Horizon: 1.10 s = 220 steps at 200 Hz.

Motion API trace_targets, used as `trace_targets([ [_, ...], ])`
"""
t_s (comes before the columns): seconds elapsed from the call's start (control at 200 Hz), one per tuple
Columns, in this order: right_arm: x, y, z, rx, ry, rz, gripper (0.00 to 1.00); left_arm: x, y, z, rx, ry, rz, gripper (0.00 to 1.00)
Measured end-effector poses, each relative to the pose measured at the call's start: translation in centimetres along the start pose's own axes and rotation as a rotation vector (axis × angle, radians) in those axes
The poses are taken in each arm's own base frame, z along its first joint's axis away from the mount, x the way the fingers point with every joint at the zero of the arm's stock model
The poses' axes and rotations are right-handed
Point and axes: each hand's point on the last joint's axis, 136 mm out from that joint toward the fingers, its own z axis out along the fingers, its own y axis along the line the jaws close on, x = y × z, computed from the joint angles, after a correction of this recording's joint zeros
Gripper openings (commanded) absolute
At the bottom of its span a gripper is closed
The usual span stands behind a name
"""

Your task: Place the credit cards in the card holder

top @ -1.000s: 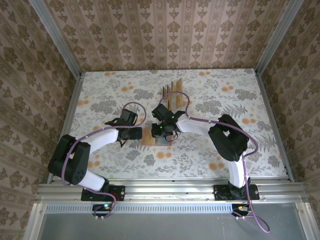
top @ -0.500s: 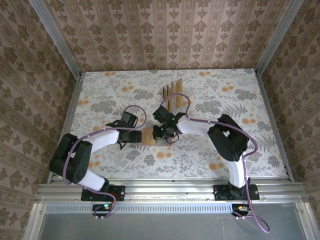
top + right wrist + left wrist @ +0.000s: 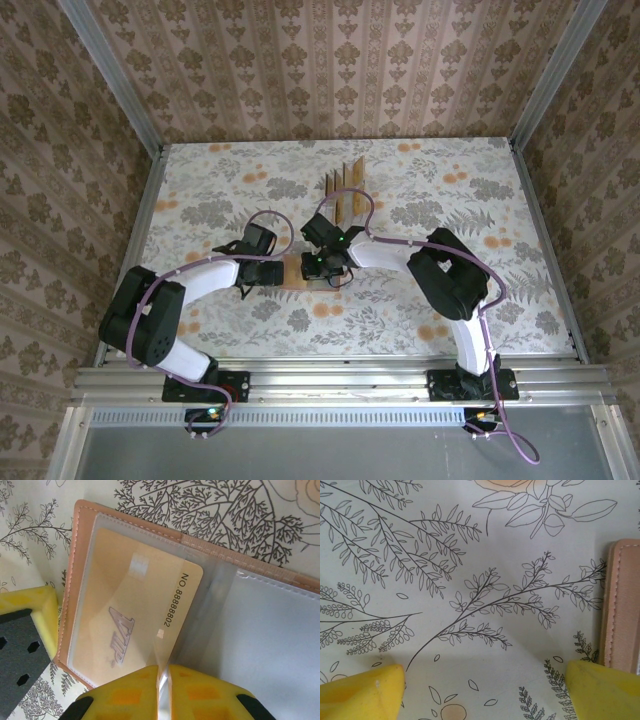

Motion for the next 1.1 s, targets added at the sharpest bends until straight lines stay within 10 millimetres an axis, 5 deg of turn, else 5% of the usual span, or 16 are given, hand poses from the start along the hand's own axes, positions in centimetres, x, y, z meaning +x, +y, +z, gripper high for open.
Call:
trace_targets([
  [0.505,-0.2,0.7,0.4,-0.022,0.011,0.010,0.15,0.0,-0.2,0.1,-0.009,-0.008,0.010,0.84],
  [0.705,-0.2,0.8,0.3,-0.028,0.009,0.011,0.24,0.0,-0.2,0.1,-0.009,-0.008,0.007,0.84],
  [1.1,-0.5,0.1,-2.4,-0.026,-0.036,0.017,0.25,-0.1,0.3,-0.4,-0.015,-0.007,-0.019,0.86],
])
